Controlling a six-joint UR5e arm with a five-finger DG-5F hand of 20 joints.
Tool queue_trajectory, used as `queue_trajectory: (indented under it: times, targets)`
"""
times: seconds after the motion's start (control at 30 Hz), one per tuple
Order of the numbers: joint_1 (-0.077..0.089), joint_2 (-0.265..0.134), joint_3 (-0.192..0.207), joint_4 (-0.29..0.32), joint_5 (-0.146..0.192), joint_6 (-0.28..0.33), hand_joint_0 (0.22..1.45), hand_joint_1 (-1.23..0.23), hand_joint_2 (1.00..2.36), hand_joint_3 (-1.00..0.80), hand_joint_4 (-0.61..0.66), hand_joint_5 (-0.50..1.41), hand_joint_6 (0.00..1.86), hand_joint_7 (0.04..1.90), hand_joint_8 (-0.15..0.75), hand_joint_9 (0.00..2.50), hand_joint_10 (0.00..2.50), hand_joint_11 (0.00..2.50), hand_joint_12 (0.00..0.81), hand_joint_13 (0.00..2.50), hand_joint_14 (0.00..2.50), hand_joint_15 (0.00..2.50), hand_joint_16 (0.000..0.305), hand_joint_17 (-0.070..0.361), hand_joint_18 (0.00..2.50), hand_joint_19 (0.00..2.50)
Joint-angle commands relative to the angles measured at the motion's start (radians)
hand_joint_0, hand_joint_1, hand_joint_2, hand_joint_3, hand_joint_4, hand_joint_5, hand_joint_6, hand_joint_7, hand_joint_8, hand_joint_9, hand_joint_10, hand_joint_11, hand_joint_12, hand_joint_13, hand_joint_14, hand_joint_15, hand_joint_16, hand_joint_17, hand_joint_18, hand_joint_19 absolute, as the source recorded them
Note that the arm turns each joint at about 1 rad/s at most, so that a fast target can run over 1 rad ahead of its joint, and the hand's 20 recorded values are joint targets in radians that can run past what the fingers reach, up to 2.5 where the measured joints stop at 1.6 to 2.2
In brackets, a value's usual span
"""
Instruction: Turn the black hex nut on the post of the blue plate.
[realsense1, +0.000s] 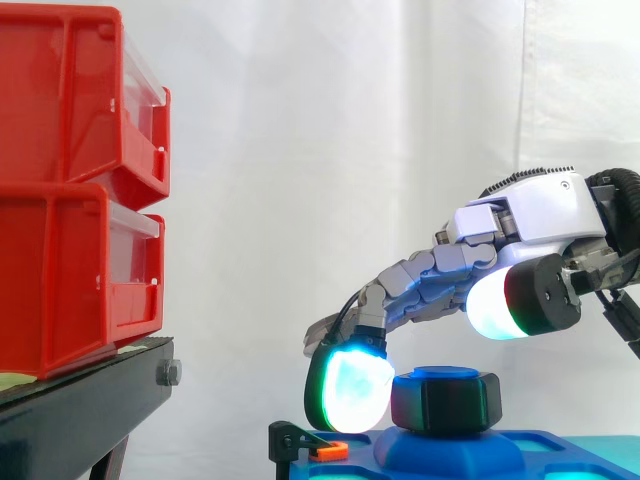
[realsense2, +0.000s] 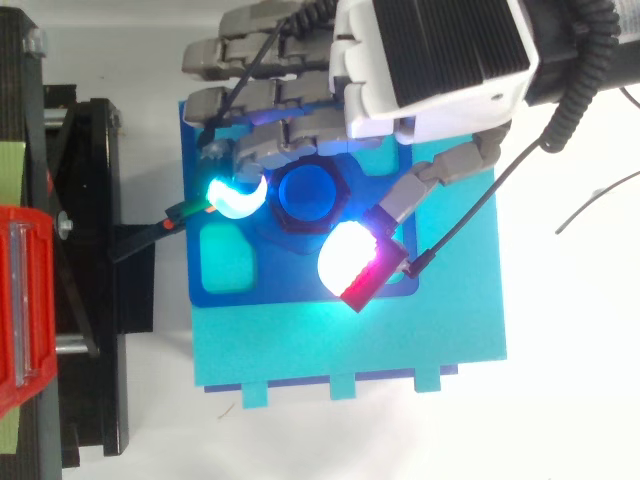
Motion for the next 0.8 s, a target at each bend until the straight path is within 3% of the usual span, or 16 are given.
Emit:
queue_trajectory:
  times: [0.0, 0.77]
  targets:
    - [-0.007, 0.000, 0.000, -0.002, -0.008, -0.005, 0.48, -0.31, 1.00, -0.50, 0.15, -0.20, 0.50, 0.81, 0.203, 0.26, 0.00, 0.04, 0.320, 0.04, 0.00, 0.05, 0.052, 0.117, 0.00, 0.26]
    - [-0.067, 0.000, 0.000, 0.001, -0.084, -0.020, 0.48, -0.31, 1.00, -0.50, 0.15, -0.20, 0.50, 0.81, 0.204, 0.26, 0.00, 0.03, 0.320, 0.04, 0.00, 0.05, 0.052, 0.117, 0.00, 0.26]
